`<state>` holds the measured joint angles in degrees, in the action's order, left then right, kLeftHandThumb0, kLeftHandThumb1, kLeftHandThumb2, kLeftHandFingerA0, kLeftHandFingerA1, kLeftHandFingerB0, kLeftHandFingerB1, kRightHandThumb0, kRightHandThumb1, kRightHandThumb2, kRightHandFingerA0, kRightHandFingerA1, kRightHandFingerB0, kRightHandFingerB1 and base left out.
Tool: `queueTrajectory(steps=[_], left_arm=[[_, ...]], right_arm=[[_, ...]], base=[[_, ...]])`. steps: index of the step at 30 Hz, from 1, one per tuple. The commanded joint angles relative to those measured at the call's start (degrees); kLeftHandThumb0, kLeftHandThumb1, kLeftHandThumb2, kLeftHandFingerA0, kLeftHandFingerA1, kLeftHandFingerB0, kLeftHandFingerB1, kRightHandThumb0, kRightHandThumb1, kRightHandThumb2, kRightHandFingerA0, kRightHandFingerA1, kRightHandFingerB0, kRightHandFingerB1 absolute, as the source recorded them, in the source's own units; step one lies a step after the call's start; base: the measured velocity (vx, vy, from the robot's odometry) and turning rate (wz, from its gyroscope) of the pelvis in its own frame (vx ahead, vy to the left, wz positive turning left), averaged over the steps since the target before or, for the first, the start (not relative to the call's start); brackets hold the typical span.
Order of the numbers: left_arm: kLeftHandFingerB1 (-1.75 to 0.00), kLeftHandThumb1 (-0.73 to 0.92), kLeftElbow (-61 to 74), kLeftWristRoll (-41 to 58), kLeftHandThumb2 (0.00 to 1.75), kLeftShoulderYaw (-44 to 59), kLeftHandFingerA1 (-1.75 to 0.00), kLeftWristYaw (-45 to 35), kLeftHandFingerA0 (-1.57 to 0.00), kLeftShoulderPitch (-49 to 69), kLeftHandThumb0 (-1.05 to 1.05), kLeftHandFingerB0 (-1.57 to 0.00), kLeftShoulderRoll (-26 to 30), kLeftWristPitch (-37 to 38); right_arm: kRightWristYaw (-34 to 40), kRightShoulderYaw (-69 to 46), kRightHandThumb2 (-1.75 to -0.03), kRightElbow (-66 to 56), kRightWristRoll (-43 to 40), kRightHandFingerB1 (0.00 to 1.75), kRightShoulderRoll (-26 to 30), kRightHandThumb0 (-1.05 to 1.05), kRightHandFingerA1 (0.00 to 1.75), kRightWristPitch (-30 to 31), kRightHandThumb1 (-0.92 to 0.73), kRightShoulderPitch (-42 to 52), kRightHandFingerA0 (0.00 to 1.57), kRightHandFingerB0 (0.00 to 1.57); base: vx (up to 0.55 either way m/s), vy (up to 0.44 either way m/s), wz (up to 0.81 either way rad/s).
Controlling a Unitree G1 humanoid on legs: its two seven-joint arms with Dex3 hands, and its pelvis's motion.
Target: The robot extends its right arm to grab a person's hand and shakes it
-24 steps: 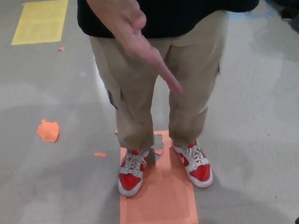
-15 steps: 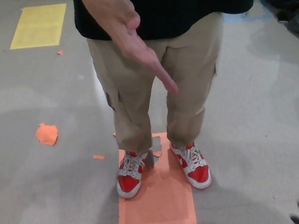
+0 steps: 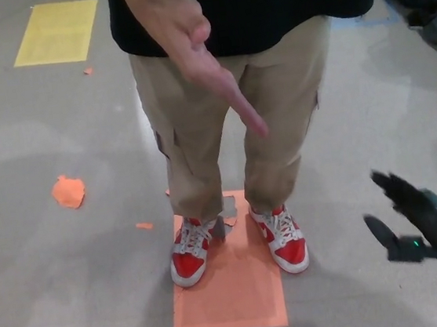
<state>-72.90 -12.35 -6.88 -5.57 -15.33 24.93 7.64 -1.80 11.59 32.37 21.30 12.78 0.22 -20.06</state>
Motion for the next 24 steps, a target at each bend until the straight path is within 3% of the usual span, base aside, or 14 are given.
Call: queueTrajectory(steps=[1, 11, 12, 13, 14, 18, 19, 20, 24], left_arm=[[-0.31, 0.91, -0.7, 0.0, 0.68, 0.9, -0.34, 0.3, -0.32, 3.5, -0.58, -0.27, 1.5, 4.1], [-0.31, 0.91, -0.5, 1.1, 0.68, 2.4, -0.31, -0.2, -0.29, 4.4, -0.58, -0.29, 1.7, 6.0], [-0.31, 0.91, -0.4, 0.9, 0.68, 2.3, -0.32, -0.1, -0.30, 4.4, -0.59, -0.28, 1.6, 5.2], [-0.31, 0.91, -0.4, 0.8, 0.68, 2.3, -0.32, 0.0, -0.30, 4.4, -0.59, -0.28, 1.5, 4.9], [-0.31, 0.91, -0.4, 0.9, 0.68, 2.3, -0.32, -0.1, -0.30, 4.4, -0.59, -0.28, 1.5, 4.8], [-0.31, 0.92, -0.3, 0.5, 0.68, 2.2, -0.32, -0.5, -0.30, 4.4, -0.58, -0.28, 1.8, 6.2], [-0.31, 0.91, -0.3, 0.3, 0.68, 2.1, -0.32, -0.4, -0.31, 4.7, -0.58, -0.29, 1.9, 6.6], [-0.31, 0.92, -0.2, 0.4, 0.68, 2.2, -0.32, -0.4, -0.30, 4.6, -0.59, -0.28, 1.9, 6.7], [-0.32, 0.91, -0.3, 0.1, 0.68, 2.0, -0.32, -0.3, -0.32, 4.5, -0.59, -0.30, 2.0, 6.5]], right_arm=[[-8.0, 4.6, -1.15, -48.7, 15.5, 0.07, -1.6, -0.91, 0.28, 16.4, -0.82, -0.5, 0.02, 0.00], [-15.8, 10.5, -1.16, -49.2, 23.6, 0.07, -6.6, -0.91, 0.17, 28.4, -0.81, -14.6, 0.00, 0.00], [-16.1, 11.4, -0.74, -47.8, 24.2, 0.00, -7.2, -0.85, 0.19, 29.4, -0.92, -16.2, 0.00, 0.00], [-16.3, 11.8, -0.74, -47.4, 24.5, 0.00, -7.4, -0.85, 0.19, 30.0, -0.92, -16.8, 0.00, 0.00], [-16.5, 12.1, -1.15, -47.1, 24.7, 0.10, -7.5, -0.88, 0.21, 30.5, -0.78, -17.4, 0.00, 0.00], [-18.4, 13.8, -1.16, -44.1, 25.7, 0.09, -7.9, -0.89, 0.19, 33.6, -0.79, -21.0, 0.00, 0.00], [-19.4, 14.6, -0.72, -42.9, 25.9, 0.01, -8.4, -0.89, 0.16, 35.6, -0.92, -22.3, 0.00, 0.00], [-18.9, 14.9, -1.15, -40.3, 25.5, 0.10, -9.1, -0.90, 0.21, 36.3, -0.76, -23.6, 0.00, 0.00], [-17.9, 15.8, -1.16, -35.3, 24.8, 0.07, -9.6, -0.93, 0.19, 37.3, -0.77, -25.3, 0.00, 0.00]], base=[[0.00, 0.000, 0.00], [0.00, 0.000, 0.00], [0.00, 0.000, 0.00], [0.00, 0.000, 0.00], [0.00, 0.000, 0.00], [0.00, 0.000, 0.00], [0.00, 0.000, 0.00], [0.00, 0.000, 0.00], [0.00, 0.000, 0.00]])
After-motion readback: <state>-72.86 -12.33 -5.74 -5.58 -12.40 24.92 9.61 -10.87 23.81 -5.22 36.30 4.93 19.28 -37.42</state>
